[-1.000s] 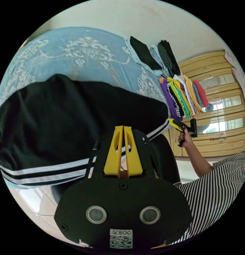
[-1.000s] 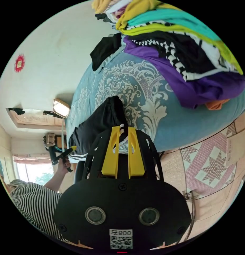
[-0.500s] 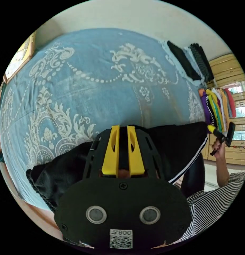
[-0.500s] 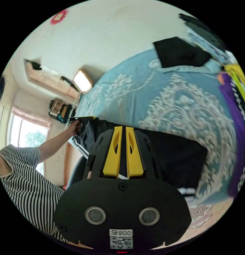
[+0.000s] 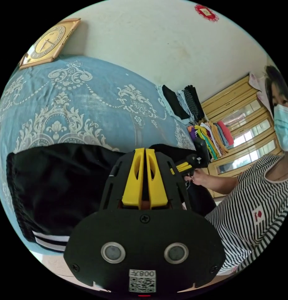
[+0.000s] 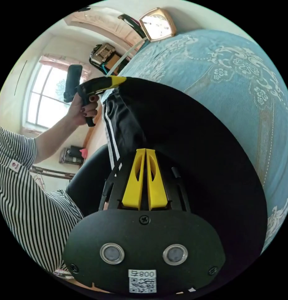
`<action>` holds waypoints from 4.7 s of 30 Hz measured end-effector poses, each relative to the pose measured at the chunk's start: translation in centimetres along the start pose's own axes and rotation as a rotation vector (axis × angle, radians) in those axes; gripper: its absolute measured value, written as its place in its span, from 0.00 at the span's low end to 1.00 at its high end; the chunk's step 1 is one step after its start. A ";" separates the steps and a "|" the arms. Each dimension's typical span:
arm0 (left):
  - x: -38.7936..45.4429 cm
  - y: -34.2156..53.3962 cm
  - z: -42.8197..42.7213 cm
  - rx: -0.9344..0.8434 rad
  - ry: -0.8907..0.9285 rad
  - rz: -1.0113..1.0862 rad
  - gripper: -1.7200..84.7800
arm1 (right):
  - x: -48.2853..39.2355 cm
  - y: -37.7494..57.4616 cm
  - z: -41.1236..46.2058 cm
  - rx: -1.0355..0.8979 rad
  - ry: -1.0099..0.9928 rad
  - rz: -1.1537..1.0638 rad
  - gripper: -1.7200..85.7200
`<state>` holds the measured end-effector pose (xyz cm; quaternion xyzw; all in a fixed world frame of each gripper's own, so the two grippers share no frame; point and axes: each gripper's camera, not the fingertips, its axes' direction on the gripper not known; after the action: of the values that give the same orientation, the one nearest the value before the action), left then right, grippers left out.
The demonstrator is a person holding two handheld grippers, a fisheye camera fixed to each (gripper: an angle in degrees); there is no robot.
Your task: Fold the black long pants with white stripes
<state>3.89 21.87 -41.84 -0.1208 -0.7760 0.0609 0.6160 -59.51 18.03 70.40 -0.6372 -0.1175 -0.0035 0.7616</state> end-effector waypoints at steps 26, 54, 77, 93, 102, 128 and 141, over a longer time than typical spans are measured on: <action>-12.6 11.3 2.5 0.079 0.120 -0.259 0.10 | -22.8 -14.8 -11.3 -0.062 0.261 -0.302 0.08; -20.6 12.3 4.7 0.150 0.225 -0.334 0.03 | -35.0 -22.6 -19.8 -0.011 0.573 -0.621 0.08; -23.3 6.2 5.8 0.048 -0.032 -0.196 0.02 | -19.9 -33.1 -29.3 0.024 0.116 -0.104 0.02; -24.7 9.0 1.1 0.073 -0.178 -0.214 0.02 | -18.7 -34.9 -25.7 0.024 0.211 -0.038 0.02; -25.1 14.9 -7.5 0.192 -0.264 -0.244 0.04 | -16.4 -35.5 -24.9 0.094 0.140 0.021 0.02; -36.8 25.1 -26.0 0.341 -0.456 -0.442 0.09 | -13.4 -36.4 -20.5 0.154 0.057 0.148 0.02; -36.7 26.4 -28.5 0.252 -0.564 -0.453 0.05 | -13.4 -35.2 -17.2 0.190 0.057 0.148 0.02</action>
<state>42.35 36.08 -76.18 0.1518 -0.9086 0.0490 0.3860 -75.01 -7.26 99.33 -0.5687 -0.0481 0.0458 0.8199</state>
